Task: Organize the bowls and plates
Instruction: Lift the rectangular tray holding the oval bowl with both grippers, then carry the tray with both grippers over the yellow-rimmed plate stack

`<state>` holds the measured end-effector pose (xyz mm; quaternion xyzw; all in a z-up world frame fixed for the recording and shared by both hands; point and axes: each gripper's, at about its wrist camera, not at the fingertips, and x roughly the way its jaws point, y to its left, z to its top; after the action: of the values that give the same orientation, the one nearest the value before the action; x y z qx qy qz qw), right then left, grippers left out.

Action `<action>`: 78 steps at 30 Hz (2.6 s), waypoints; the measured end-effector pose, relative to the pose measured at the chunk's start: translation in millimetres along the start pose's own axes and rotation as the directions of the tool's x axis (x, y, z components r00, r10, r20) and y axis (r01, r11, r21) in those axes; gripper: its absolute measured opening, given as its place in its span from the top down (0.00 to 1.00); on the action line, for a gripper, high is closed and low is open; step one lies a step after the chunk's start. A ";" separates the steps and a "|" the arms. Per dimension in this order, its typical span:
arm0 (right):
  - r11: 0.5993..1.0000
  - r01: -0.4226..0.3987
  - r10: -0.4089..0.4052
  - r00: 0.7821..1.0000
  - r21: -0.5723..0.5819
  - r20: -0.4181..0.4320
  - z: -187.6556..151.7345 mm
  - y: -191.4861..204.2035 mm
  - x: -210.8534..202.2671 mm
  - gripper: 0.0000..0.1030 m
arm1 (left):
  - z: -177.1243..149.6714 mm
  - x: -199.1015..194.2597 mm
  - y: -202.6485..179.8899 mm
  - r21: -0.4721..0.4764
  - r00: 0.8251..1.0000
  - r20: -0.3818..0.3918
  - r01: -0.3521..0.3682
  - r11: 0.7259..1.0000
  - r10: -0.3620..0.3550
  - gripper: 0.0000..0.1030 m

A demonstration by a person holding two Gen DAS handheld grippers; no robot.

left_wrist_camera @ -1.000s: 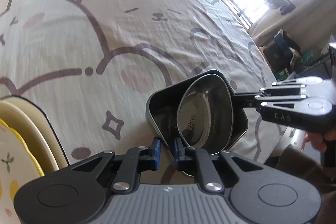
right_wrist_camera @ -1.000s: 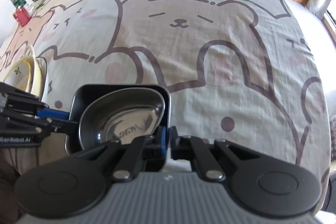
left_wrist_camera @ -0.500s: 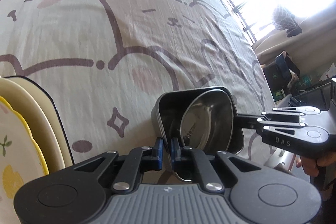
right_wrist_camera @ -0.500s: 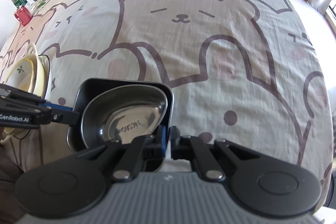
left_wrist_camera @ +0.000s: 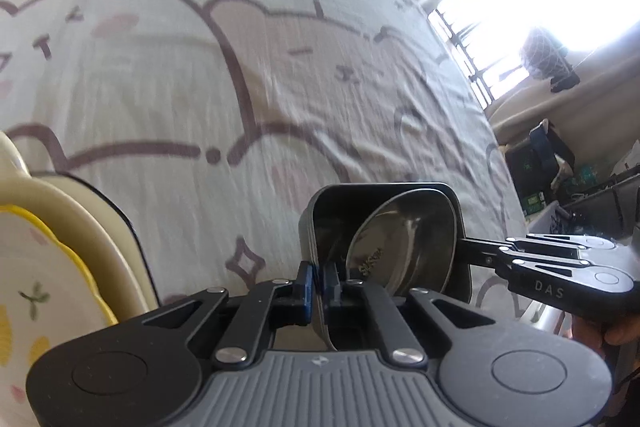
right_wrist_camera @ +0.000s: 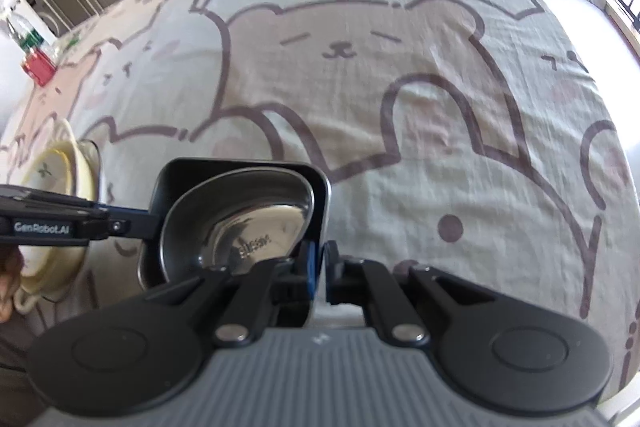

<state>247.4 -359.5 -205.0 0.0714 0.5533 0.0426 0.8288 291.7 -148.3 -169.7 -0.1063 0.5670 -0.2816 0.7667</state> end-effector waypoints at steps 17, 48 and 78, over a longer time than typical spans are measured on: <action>0.979 -0.202 0.190 0.949 0.024 0.251 29.0 53.1 -66.8 0.95 | 7.4 -128.4 35.7 -0.053 0.954 0.293 0.086 0.995 -0.067 0.96; 0.952 -0.288 0.293 0.955 -0.103 0.040 30.6 201.4 -2.1 0.93 | -63.7 -201.3 147.9 -0.224 0.939 0.334 -0.011 0.975 0.088 0.96; 0.958 -0.241 0.236 0.970 -0.157 -0.053 22.1 213.7 16.2 0.89 | -67.1 -178.6 165.2 -0.254 0.962 0.251 -0.042 0.966 0.108 0.96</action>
<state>275.8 -147.9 -176.0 0.0691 0.5490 0.1883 0.8114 245.4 96.1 -127.3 -0.2151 0.4947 -0.1630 0.8261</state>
